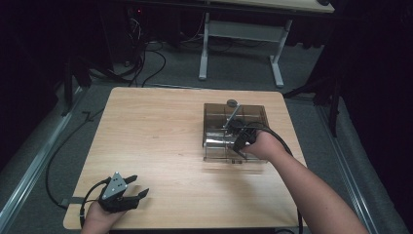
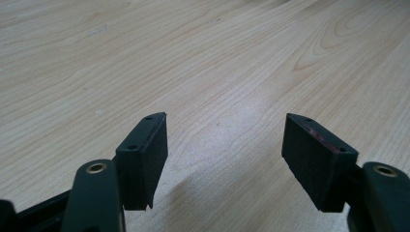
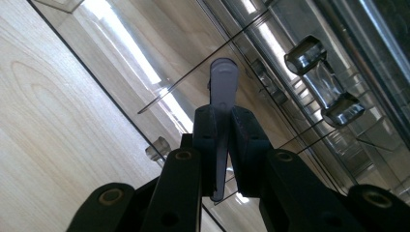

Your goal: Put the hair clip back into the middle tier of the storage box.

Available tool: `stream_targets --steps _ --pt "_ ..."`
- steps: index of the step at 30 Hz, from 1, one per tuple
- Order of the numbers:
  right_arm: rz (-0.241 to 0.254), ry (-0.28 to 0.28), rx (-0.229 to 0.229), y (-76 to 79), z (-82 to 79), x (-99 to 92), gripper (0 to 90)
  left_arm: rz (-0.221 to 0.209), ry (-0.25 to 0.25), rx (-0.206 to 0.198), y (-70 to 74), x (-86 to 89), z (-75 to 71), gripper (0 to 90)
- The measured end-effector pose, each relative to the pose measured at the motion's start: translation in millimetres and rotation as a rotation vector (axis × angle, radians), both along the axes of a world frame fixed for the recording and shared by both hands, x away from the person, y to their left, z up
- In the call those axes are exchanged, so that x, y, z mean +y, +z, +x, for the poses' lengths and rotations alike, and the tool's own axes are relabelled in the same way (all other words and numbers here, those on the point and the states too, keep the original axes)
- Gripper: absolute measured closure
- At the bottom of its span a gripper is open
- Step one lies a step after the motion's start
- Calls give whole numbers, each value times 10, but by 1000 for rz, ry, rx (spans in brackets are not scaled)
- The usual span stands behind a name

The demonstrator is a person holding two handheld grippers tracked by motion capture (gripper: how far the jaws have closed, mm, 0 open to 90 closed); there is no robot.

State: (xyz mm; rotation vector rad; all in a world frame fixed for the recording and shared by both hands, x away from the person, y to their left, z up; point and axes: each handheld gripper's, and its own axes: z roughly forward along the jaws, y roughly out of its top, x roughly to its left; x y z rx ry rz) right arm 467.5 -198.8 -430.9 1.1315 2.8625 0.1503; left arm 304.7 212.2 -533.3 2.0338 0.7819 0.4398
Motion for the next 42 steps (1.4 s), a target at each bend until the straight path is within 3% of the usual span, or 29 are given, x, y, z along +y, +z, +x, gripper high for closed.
stream_targets --steps 8,14,25,27,29,30,35,38,42 --pt "1 15 9 -87 -8 -5 815 3 -1 0 1 1 0 336" --pt "3 -3 8 -97 -3 -8 770 4 -2 -1 1 2 0 336" --pt "23 -10 -6 -1 -40 -34 771 0 0 -1 0 -2 -1 336" --pt "26 -51 1 23 -70 -30 771 1 0 -1 0 -3 -1 336" --pt "33 -10 -16 38 -52 -58 771 1 0 -1 0 -3 -1 336" --pt "31 -56 -1 52 -81 -45 771 1 1 -1 0 -3 -1 336" --pt "27 -59 -7 76 -98 -61 769 1 0 -1 0 -4 -1 336" --pt "34 -32 -14 76 -87 -76 767 2 0 -1 0 -4 -1 336" --pt "32 -59 -6 60 -103 -67 766 1 0 -1 0 -3 -1 336"
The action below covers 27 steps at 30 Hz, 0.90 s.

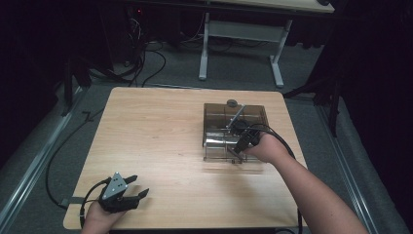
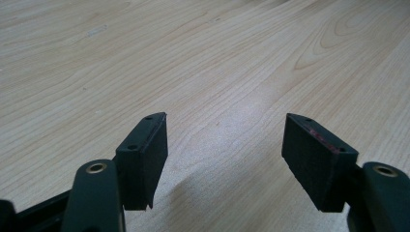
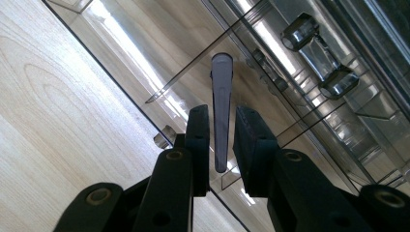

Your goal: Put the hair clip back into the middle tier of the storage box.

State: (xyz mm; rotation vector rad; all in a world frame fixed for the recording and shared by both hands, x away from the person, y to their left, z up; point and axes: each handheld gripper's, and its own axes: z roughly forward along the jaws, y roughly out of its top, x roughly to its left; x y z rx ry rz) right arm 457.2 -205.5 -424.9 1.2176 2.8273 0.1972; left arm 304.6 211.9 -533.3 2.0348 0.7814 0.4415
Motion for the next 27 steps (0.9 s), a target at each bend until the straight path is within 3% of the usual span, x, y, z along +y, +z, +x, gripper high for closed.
stream_targets --steps 8,22,23,27 --pt "3 6 1 1 -37 -19 765 0 0 0 0 0 0 336" --pt "16 -13 3 73 -239 -106 772 5 0 -2 1 -1 -1 336" --pt "18 21 -11 69 -241 -133 772 4 0 -1 1 -2 -2 336" --pt "23 -25 0 91 -333 -163 777 4 0 -1 1 -2 -2 336"
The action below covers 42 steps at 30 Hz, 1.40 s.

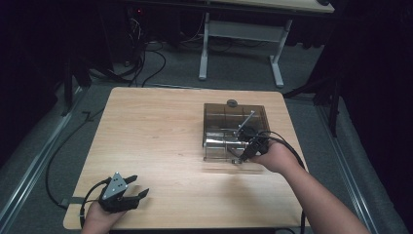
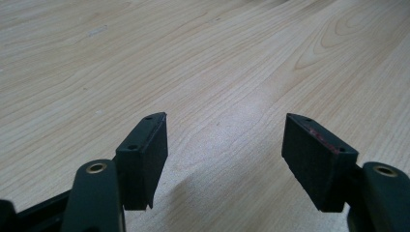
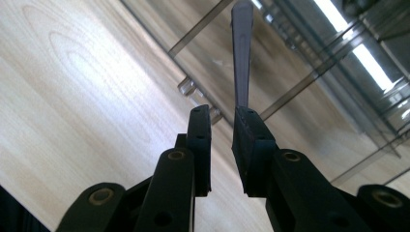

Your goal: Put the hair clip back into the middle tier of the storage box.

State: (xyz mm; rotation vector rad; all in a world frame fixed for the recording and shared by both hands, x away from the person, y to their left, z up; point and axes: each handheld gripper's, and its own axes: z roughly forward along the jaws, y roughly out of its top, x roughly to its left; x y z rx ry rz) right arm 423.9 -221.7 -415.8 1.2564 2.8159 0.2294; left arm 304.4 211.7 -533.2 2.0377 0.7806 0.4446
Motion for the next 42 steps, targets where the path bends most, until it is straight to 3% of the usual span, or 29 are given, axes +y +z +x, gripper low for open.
stream_targets --steps 3,4,11,20,22,24,27,28,32,34,42 --pt "3 -18 7 6 -83 -22 781 0 2 -2 -1 -1 1 336" --pt "15 13 -8 -4 -88 -43 782 0 2 -1 -1 -2 0 336" --pt "34 12 -16 -61 -232 -91 782 1 4 -3 -2 -3 0 336" --pt "88 13 -69 -213 -379 -134 722 0 6 -4 -3 -4 0 336" --pt "70 22 -90 -240 -417 -118 716 1 5 -2 -1 -2 1 336" --pt "111 27 -102 -262 -469 -113 705 0 6 -2 -2 -2 0 336" --pt "117 33 -132 -294 -520 -115 694 0 6 -4 -2 -2 -1 336" --pt "144 24 -135 -309 -538 -136 689 -1 7 -5 -2 -3 -2 336" --pt "180 13 -161 -359 -600 -175 669 1 6 -6 -2 -2 -1 336" --pt "183 9 -185 -386 -642 -199 664 1 7 -7 -3 -3 -1 336" --pt "279 -32 -272 -540 -820 -322 605 3 16 -8 -3 -5 -2 336"
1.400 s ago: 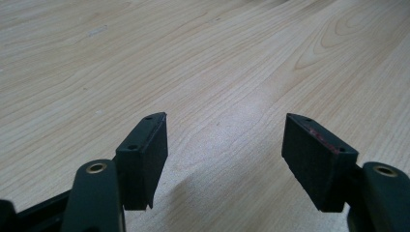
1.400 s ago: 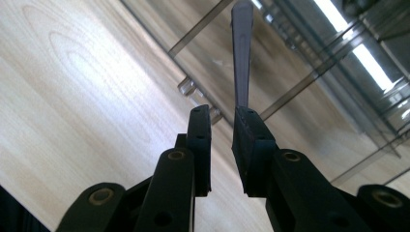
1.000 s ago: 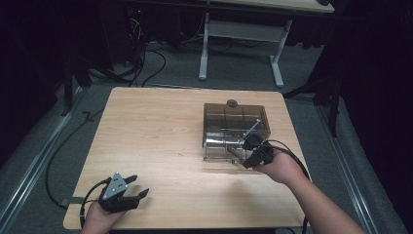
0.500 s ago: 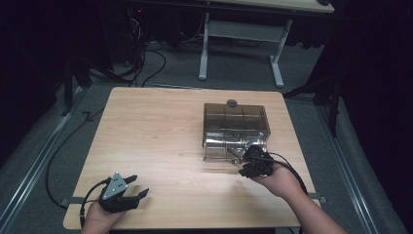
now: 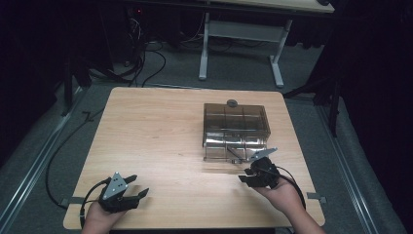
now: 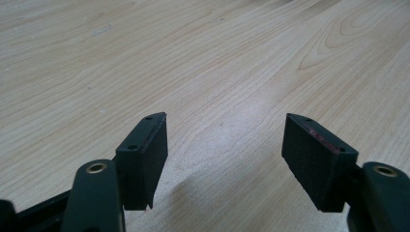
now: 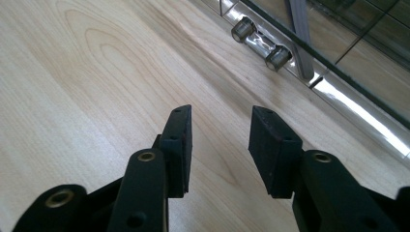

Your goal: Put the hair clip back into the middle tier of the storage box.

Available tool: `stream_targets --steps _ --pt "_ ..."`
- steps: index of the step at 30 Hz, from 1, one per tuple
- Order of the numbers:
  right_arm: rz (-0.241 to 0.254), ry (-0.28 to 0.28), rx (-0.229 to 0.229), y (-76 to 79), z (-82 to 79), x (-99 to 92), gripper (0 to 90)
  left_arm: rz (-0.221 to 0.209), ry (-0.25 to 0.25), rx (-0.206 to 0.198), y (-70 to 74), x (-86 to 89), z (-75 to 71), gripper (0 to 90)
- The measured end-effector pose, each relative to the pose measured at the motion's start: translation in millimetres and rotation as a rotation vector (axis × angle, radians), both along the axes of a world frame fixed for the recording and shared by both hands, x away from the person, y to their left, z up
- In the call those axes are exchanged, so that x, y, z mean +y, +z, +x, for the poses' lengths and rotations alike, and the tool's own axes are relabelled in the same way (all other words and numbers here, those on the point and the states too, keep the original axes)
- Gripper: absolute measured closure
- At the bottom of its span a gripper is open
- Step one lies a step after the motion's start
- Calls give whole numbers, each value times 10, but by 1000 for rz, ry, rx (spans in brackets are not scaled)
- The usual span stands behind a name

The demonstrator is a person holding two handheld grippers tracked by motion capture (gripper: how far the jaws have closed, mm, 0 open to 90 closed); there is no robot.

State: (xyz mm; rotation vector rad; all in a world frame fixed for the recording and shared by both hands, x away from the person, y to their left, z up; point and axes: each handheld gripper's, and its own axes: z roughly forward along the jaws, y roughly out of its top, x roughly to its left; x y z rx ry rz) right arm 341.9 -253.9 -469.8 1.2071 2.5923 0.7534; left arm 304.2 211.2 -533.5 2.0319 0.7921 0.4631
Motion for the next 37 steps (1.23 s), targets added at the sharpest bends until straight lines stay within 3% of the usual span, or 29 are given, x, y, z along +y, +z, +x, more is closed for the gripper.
stream_targets --steps 5,8,13,22,25,37 --pt "38 -34 -74 -143 -126 -54 567 -1 5 -1 -1 -1 0 336" --pt "86 -49 -119 -260 -194 -104 541 0 6 -2 -1 -1 0 336" --pt "126 -85 -169 -429 -304 -149 520 1 10 -3 -1 -2 -1 336" --pt "210 -128 -293 -586 -444 -241 502 6 13 -4 -2 -8 -2 336" --pt "234 -131 -299 -582 -468 -255 491 8 8 -2 -1 -9 1 336" --pt "204 -138 -289 -587 -454 -221 490 12 6 -2 -2 -15 0 337"
